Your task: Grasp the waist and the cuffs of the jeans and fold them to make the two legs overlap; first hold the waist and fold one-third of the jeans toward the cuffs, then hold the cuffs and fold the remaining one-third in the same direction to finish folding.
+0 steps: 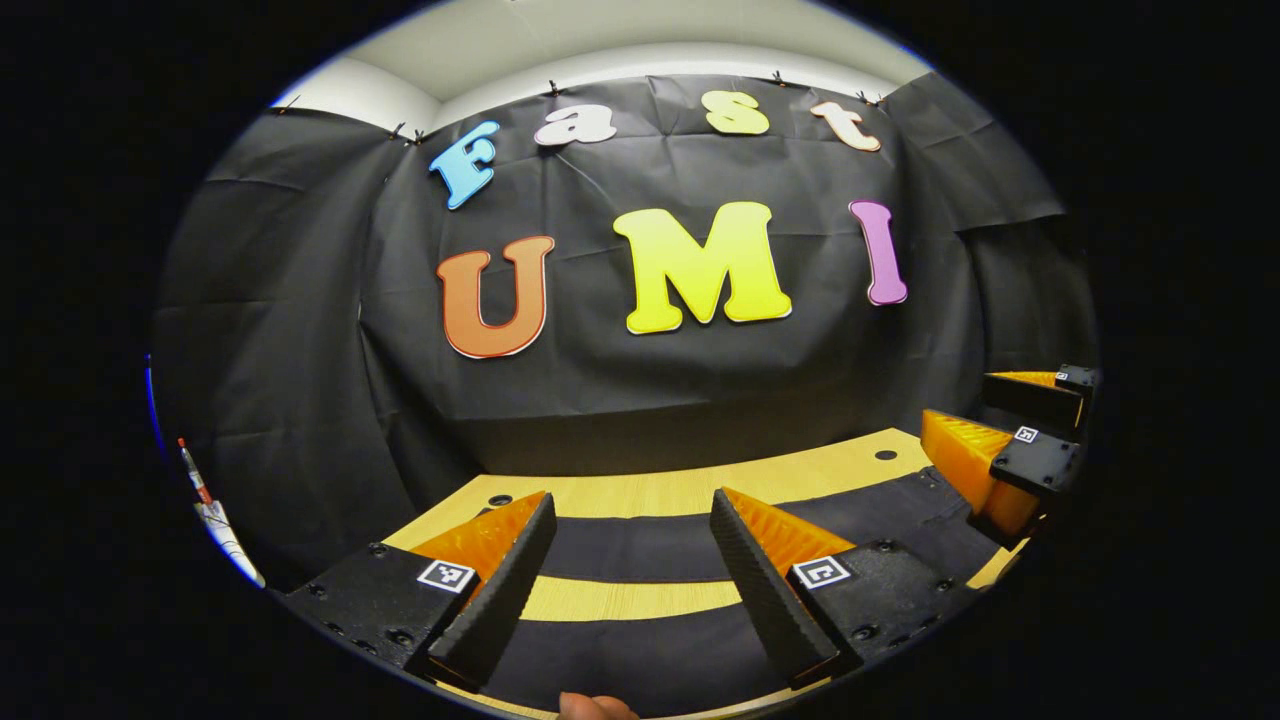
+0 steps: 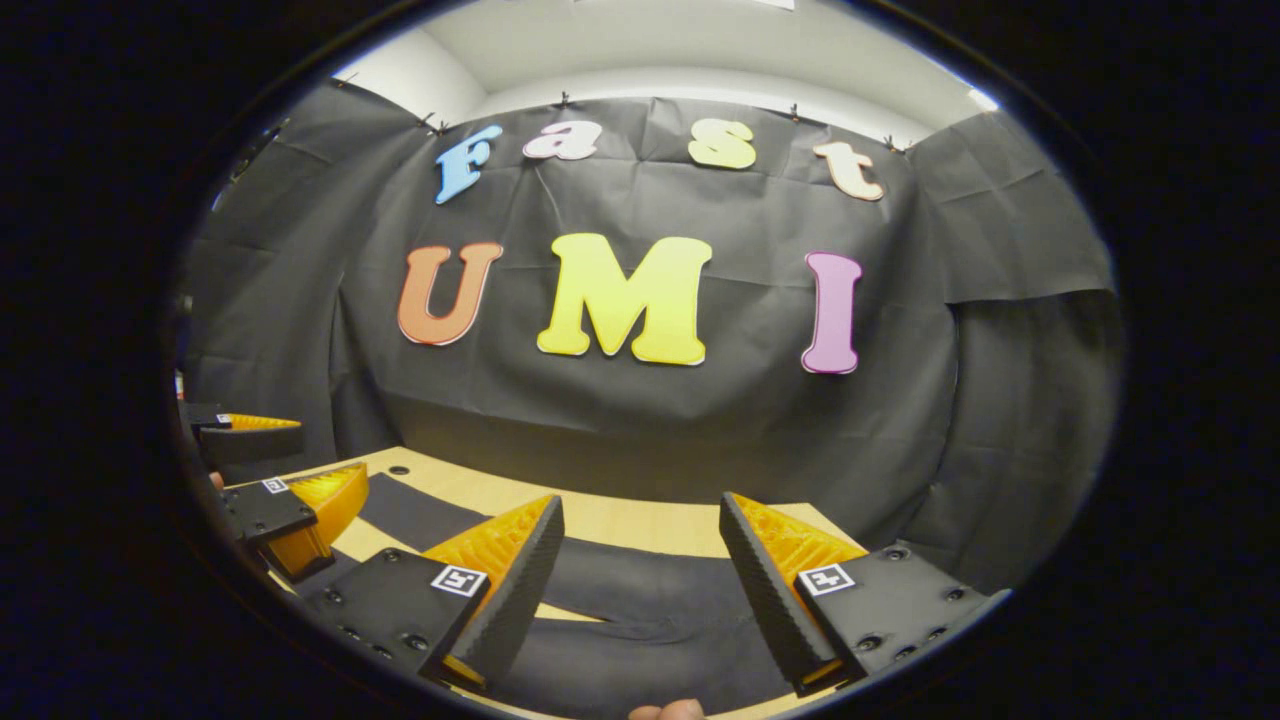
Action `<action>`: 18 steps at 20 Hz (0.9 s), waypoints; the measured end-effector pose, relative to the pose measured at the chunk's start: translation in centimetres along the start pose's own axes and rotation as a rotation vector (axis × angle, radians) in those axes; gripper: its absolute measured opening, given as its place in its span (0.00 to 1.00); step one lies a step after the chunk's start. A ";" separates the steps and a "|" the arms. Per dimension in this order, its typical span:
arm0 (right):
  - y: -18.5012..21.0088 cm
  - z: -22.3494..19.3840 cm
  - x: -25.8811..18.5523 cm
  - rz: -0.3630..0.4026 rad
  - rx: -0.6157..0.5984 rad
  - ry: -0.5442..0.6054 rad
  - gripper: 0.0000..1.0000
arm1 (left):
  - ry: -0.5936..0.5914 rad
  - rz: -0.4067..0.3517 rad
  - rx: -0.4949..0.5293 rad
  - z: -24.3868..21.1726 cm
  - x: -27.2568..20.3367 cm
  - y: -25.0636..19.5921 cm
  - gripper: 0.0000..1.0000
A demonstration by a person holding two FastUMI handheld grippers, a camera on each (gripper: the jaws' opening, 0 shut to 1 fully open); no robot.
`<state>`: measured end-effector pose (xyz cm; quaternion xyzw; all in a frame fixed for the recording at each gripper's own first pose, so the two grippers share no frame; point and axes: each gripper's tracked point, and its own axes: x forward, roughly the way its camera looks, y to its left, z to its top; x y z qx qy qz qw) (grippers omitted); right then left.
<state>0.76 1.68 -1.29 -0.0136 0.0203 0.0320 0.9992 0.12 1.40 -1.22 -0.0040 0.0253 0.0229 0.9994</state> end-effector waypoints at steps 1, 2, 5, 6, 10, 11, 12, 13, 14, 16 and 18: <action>0.1 0.0 0.0 0.002 0.000 -0.001 0.95 | 0.000 0.001 0.002 0.0 -0.1 0.0 0.99; 0.2 0.0 0.0 0.005 -0.001 -0.002 0.95 | 0.002 0.001 0.003 -0.1 -0.1 0.1 0.99; 0.2 -0.2 -0.2 0.013 -0.005 0.001 0.95 | 0.037 -0.002 -0.032 -1.0 -1.1 1.3 0.99; 0.2 -0.3 -0.4 0.013 -0.009 0.002 0.95 | 0.066 0.003 -0.074 -1.8 -1.8 1.9 0.99; -0.4 -1.3 -1.0 0.008 -0.009 0.029 0.97 | 0.274 0.086 -0.268 -7.8 -5.2 6.2 0.99; -0.4 -1.7 -1.1 0.010 -0.010 0.039 0.95 | 0.324 0.124 -0.328 -9.5 -6.2 7.4 0.99; -0.4 -1.9 -1.1 0.012 -0.012 0.046 0.95 | 0.372 0.160 -0.395 -11.3 -7.1 8.8 1.00; -0.6 -2.0 -1.1 0.012 -0.015 0.050 0.95 | 0.424 0.207 -0.460 -13.1 -7.7 10.2 0.99; -0.7 -2.1 -1.2 0.010 -0.019 0.052 0.95 | 0.475 0.247 -0.533 -15.0 -8.4 11.2 0.99; -0.7 -2.0 -1.3 0.008 -0.027 0.055 0.95 | 0.580 0.328 -0.707 -18.8 -9.6 12.5 0.99; -0.8 -2.0 -1.5 0.007 -0.034 0.054 0.97 | 0.650 0.410 -0.846 -21.3 -11.1 13.7 0.99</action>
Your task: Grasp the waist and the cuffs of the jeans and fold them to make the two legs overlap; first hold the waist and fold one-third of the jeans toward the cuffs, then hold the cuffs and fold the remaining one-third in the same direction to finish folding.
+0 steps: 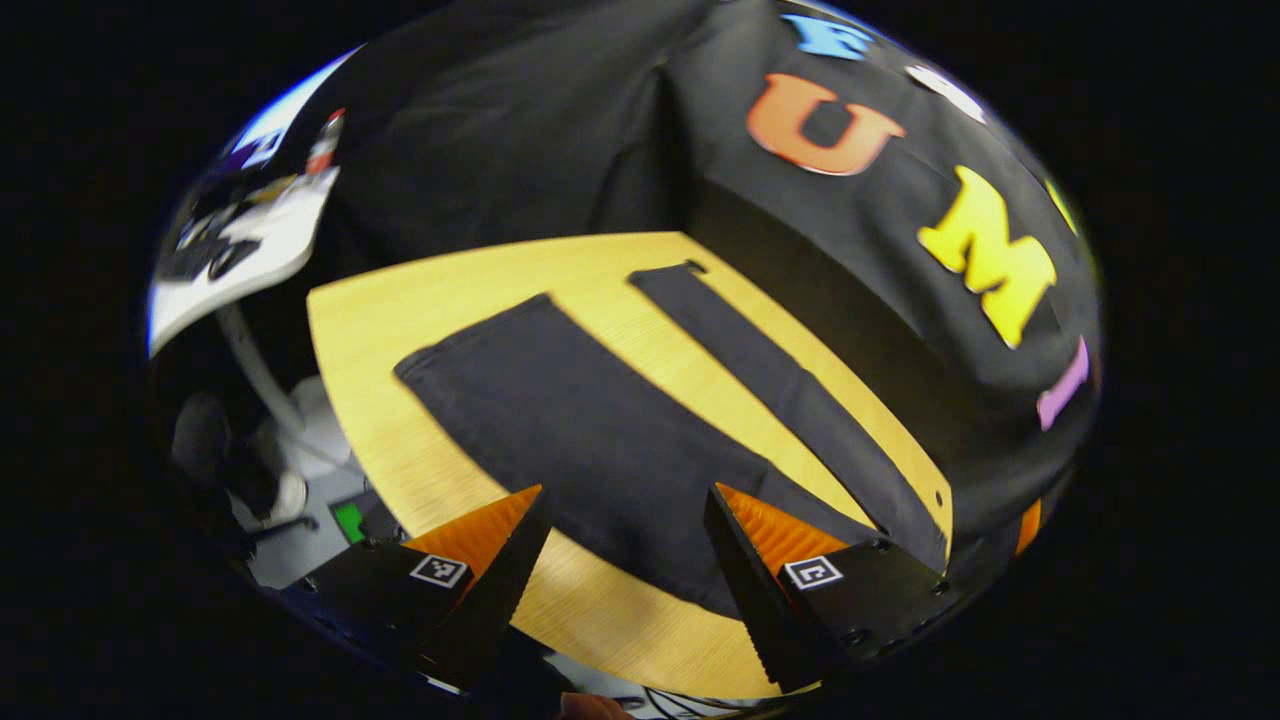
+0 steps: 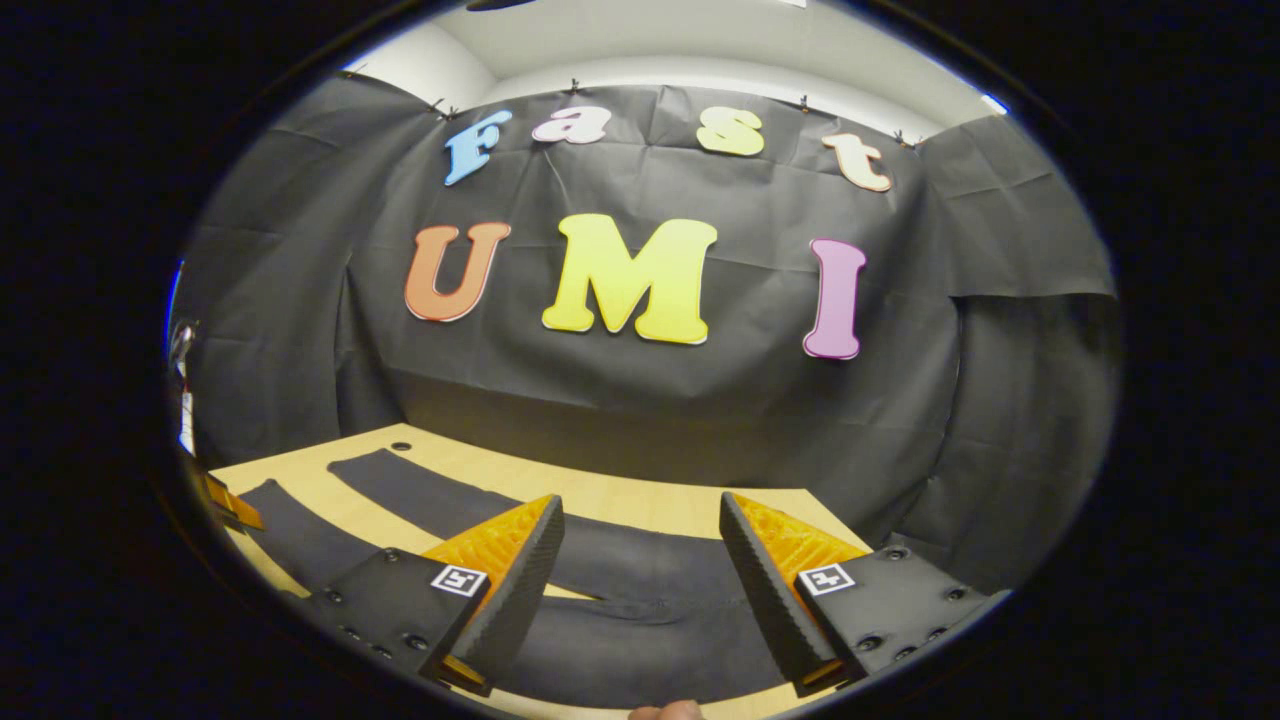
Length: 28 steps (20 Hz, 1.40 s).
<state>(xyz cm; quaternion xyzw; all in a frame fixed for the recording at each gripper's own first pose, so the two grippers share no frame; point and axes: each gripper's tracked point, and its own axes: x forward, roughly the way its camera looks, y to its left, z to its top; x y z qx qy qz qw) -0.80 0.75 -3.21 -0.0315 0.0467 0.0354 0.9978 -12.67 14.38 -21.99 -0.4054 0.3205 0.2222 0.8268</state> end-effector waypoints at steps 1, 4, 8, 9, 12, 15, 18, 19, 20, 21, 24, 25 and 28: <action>0.0 0.0 -0.1 -0.002 -0.006 0.000 0.97 | 0.030 0.021 -0.042 -0.5 0.3 0.9 0.99; 0.0 -0.2 -0.4 -0.006 -0.012 0.007 0.95 | 0.079 0.028 -0.143 -0.9 0.8 1.6 0.99; -0.2 -0.2 -0.5 -0.018 -0.021 0.009 0.97 | 0.112 0.032 -0.243 -0.8 1.7 1.7 0.99; -0.5 0.0 -0.6 -0.026 -0.025 0.008 0.97 | 0.114 0.030 -0.255 -0.5 2.2 1.6 0.99; -1.3 -0.1 -0.8 -0.048 -0.027 0.007 0.96 | 0.126 0.018 -0.294 0.2 3.3 1.4 0.96; -2.1 -0.4 -0.9 -0.068 -0.027 0.017 0.97 | 0.131 0.001 -0.335 1.1 4.2 1.0 0.96; -2.6 -0.9 -0.8 -0.083 -0.027 0.031 0.96 | 0.115 -0.008 -0.350 1.7 5.4 1.1 0.93; -2.8 -1.0 -0.8 -0.086 -0.027 0.036 0.97 | 0.110 -0.021 -0.347 1.9 5.6 0.8 0.91; -3.1 -1.3 -0.8 -0.091 -0.028 0.043 0.96 | 0.107 -0.031 -0.349 2.1 6.0 0.8 0.87; -3.3 -1.4 -0.8 -0.096 -0.026 0.051 0.96 | 0.095 -0.045 -0.362 2.3 6.3 0.6 0.86; -4.5 -1.9 -0.8 -0.122 -0.021 0.069 0.97 | 0.074 -0.074 -0.372 3.1 7.2 -0.1 0.80; -4.8 -2.1 -0.7 -0.131 -0.018 0.077 0.97 | 0.072 -0.086 -0.366 3.2 7.5 -0.4 0.80; -6.5 -3.9 -0.3 -0.164 0.024 0.135 0.96 | 0.078 -0.122 -0.393 3.4 8.4 -0.3 0.74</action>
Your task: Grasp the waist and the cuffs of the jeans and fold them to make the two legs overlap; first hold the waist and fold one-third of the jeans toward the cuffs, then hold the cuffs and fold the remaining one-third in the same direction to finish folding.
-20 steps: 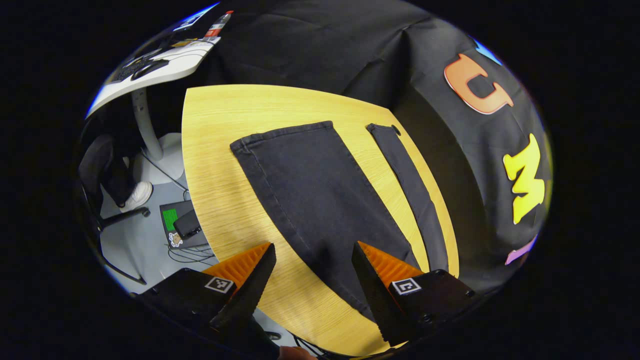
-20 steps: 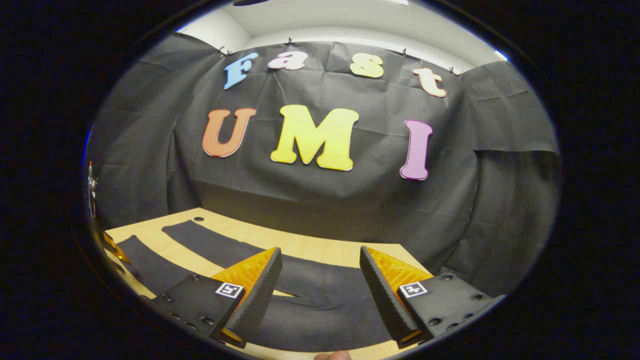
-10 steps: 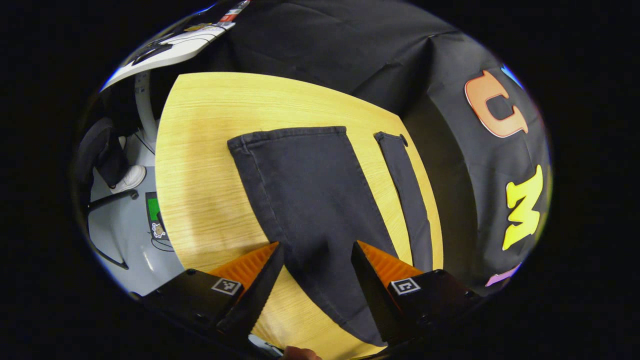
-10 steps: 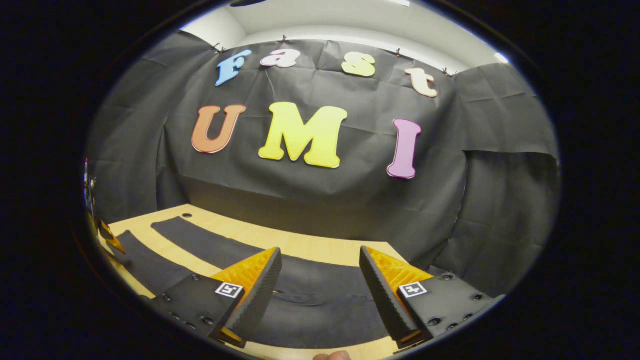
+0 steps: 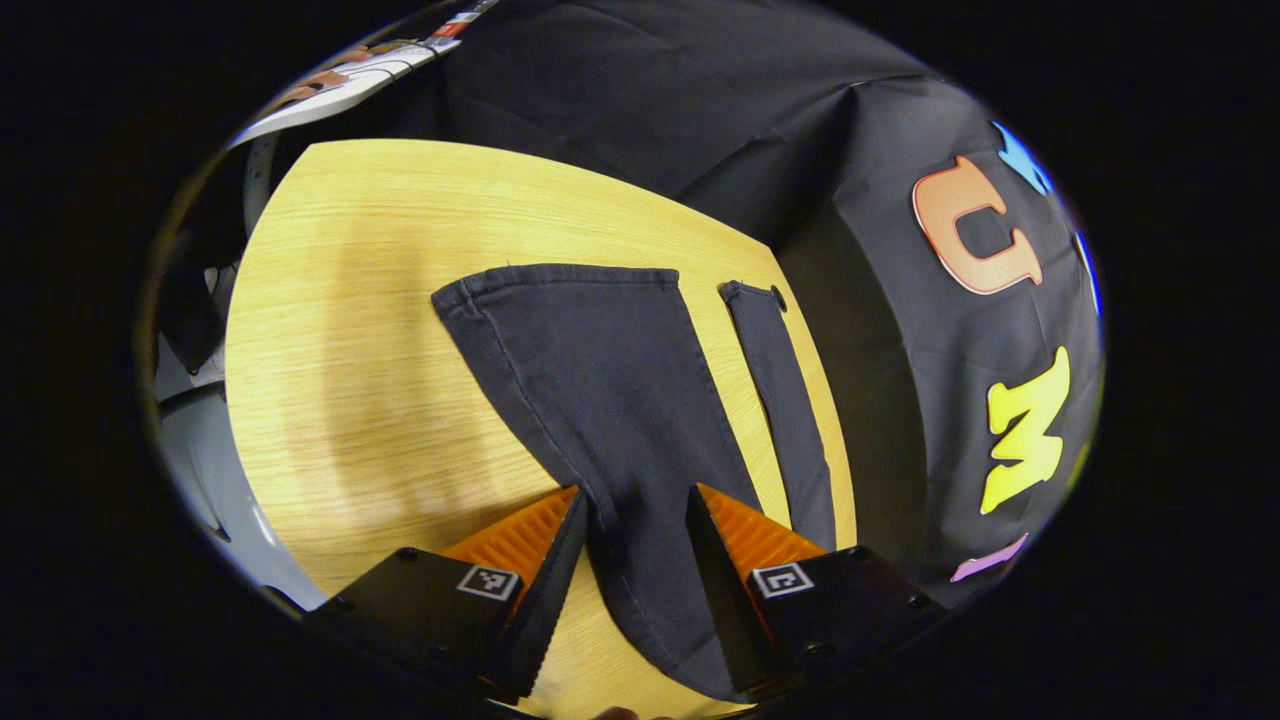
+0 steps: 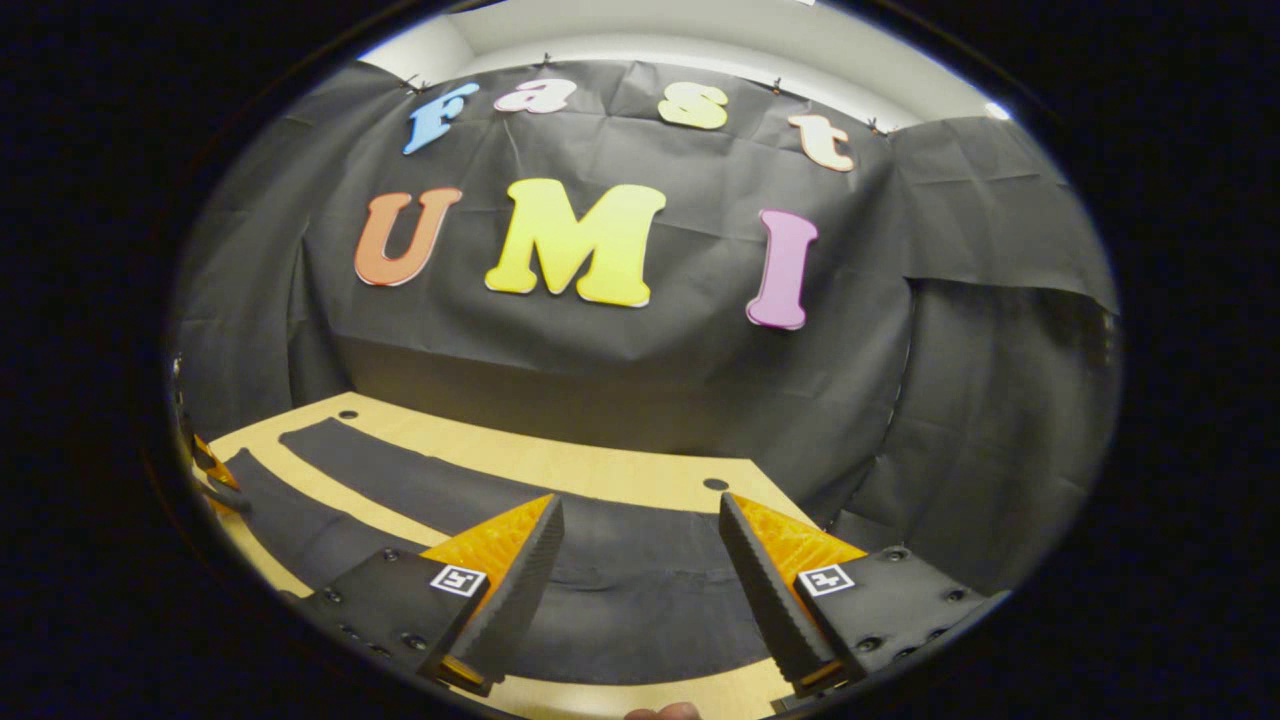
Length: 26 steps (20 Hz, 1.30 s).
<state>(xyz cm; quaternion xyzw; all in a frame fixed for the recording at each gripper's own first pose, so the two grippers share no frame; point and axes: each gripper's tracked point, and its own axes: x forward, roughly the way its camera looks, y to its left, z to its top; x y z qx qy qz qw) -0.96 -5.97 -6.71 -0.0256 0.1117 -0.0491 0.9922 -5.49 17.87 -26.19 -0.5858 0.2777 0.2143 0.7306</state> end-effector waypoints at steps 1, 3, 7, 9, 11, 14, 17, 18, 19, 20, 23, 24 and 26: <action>-0.7 -1.1 0.4 -0.009 0.035 0.048 0.96 | -0.001 0.004 -0.028 0.2 0.1 0.6 0.67; -2.4 -3.9 1.3 -0.022 0.129 0.165 0.97 | 0.000 -0.009 -0.104 0.4 0.3 1.4 0.34; -7.7 -10.2 3.1 -0.153 0.396 0.417 0.96 | 0.020 -0.067 -0.133 0.3 0.2 1.1 0.09; -10.5 -13.7 2.6 -0.232 0.536 0.531 0.96 | 0.029 -0.073 -0.129 0.2 0.3 1.1 0.04; -12.8 -16.5 2.2 -0.298 0.625 0.612 0.98 | 0.033 -0.085 -0.145 0.3 0.1 1.2 0.04; -12.4 -18.8 2.2 -0.298 0.715 0.723 0.96 | 0.030 -0.102 -0.177 0.4 0.2 1.1 0.04; -11.8 -19.7 2.5 -0.292 0.776 0.753 0.80 | 0.038 -0.087 -0.165 0.3 0.2 1.1 0.04; -11.8 -19.7 2.7 -0.284 0.768 0.747 0.80 | 0.039 -0.083 -0.162 0.3 0.2 1.2 0.04; -11.7 -19.3 2.7 -0.286 0.758 0.740 0.82 | 0.040 -0.081 -0.162 0.3 0.2 1.2 0.03; -11.5 -19.1 2.9 -0.279 0.763 0.748 0.70 | 0.040 -0.080 -0.165 0.3 0.2 1.1 0.03; -12.6 -18.9 3.4 -0.319 0.820 0.725 0.51 | 0.040 -0.076 -0.163 0.3 0.3 1.1 0.03; -12.7 -19.9 3.5 -0.321 0.854 0.726 0.36 | 0.041 -0.074 -0.160 0.3 0.3 1.0 0.03; -12.7 -20.0 3.6 -0.297 0.906 0.732 0.20 | 0.044 -0.071 -0.154 0.3 0.2 1.1 0.03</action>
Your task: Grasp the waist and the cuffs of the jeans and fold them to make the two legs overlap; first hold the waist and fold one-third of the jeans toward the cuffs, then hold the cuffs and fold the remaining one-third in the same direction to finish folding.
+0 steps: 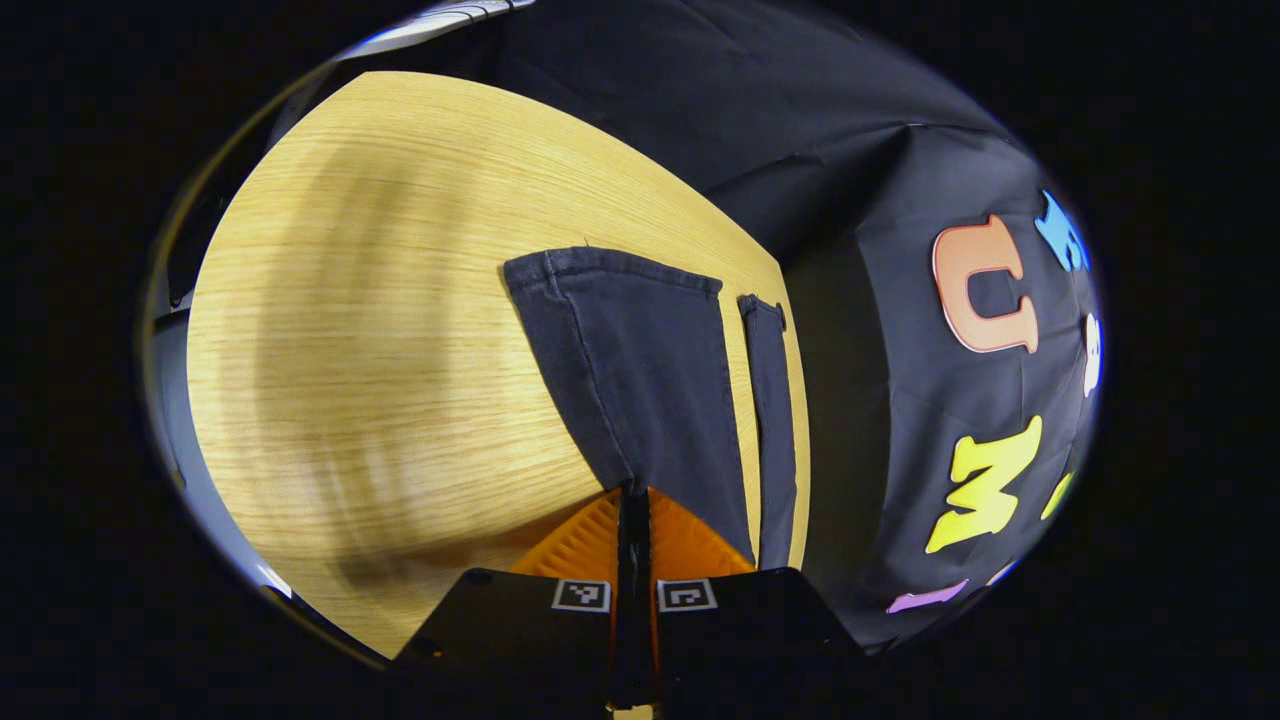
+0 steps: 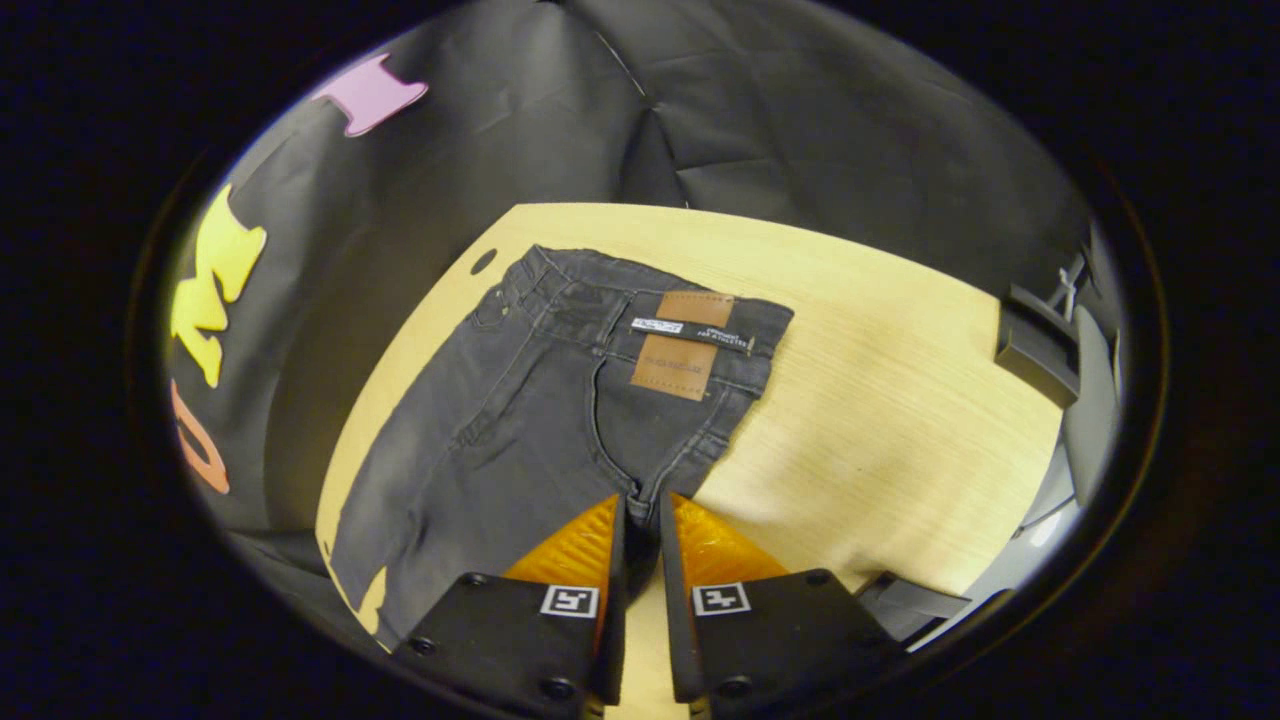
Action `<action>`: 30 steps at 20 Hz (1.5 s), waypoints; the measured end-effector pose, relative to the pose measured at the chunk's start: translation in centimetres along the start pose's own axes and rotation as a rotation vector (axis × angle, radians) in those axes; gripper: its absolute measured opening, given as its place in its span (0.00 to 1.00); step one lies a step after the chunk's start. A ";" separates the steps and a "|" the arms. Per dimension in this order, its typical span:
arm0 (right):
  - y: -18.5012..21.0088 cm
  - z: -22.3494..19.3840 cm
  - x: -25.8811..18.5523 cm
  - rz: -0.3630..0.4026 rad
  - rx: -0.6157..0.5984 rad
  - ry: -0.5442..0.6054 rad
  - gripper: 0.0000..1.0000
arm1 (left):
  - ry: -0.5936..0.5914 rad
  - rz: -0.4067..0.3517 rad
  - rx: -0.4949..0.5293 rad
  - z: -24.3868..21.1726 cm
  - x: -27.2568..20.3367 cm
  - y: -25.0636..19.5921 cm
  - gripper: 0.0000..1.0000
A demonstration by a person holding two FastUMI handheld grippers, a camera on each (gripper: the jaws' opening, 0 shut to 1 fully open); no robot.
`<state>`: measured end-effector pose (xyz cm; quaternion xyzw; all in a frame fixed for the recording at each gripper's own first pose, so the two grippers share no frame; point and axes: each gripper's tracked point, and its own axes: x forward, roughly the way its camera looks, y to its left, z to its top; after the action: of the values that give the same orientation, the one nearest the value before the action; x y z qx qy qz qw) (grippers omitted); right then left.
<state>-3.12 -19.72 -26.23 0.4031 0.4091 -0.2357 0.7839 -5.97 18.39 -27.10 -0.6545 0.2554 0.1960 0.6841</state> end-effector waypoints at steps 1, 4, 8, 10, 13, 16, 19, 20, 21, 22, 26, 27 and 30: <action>0.1 0.4 0.3 0.006 0.020 0.002 0.02 | 0.002 0.001 0.003 0.0 0.0 0.0 0.03; 0.5 0.5 -0.3 0.050 0.048 0.004 0.06 | 0.013 0.021 0.019 0.0 -0.1 -0.3 0.03; 2.2 2.0 -2.5 0.138 0.057 -0.029 0.06 | 0.005 -0.010 0.046 0.8 -1.1 -2.8 0.03; 4.8 3.4 -3.6 0.187 0.062 -0.047 0.06 | 0.011 -0.024 0.089 0.7 -1.1 -4.6 0.03; 9.0 6.2 -5.0 0.264 0.046 -0.086 0.06 | 0.003 -0.047 0.182 1.1 -0.8 -8.3 0.03; 12.6 8.5 -5.7 0.327 0.019 -0.118 0.06 | 0.018 -0.081 0.202 1.6 0.0 -12.2 0.03; 15.6 10.9 -5.1 0.359 0.008 -0.131 0.10 | 0.060 -0.149 0.096 2.6 1.5 -17.6 0.03; 16.7 11.2 -4.4 0.367 0.010 -0.131 0.06 | 0.071 -0.156 0.081 3.2 2.3 -19.1 0.03; 17.7 11.8 -3.5 0.373 0.010 -0.134 0.06 | 0.082 -0.151 0.107 3.3 3.5 -19.9 0.03; 18.7 12.1 -2.6 0.376 0.010 -0.133 0.02 | 0.087 -0.145 0.149 3.2 5.2 -20.8 0.03; 22.2 13.9 1.5 0.371 0.020 -0.131 0.06 | 0.117 -0.101 0.218 3.8 10.9 -23.9 0.03; 22.9 14.3 2.6 0.369 0.025 -0.129 0.06 | 0.123 -0.074 0.230 3.8 12.2 -23.7 0.03; 24.5 14.9 5.9 0.341 0.003 -0.122 0.06 | 0.134 -0.005 0.266 3.6 16.3 -23.9 0.03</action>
<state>23.98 -18.40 -15.35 0.4529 0.2863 -0.1237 0.8353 21.64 19.30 -17.93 -0.5704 0.3226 0.1148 0.7466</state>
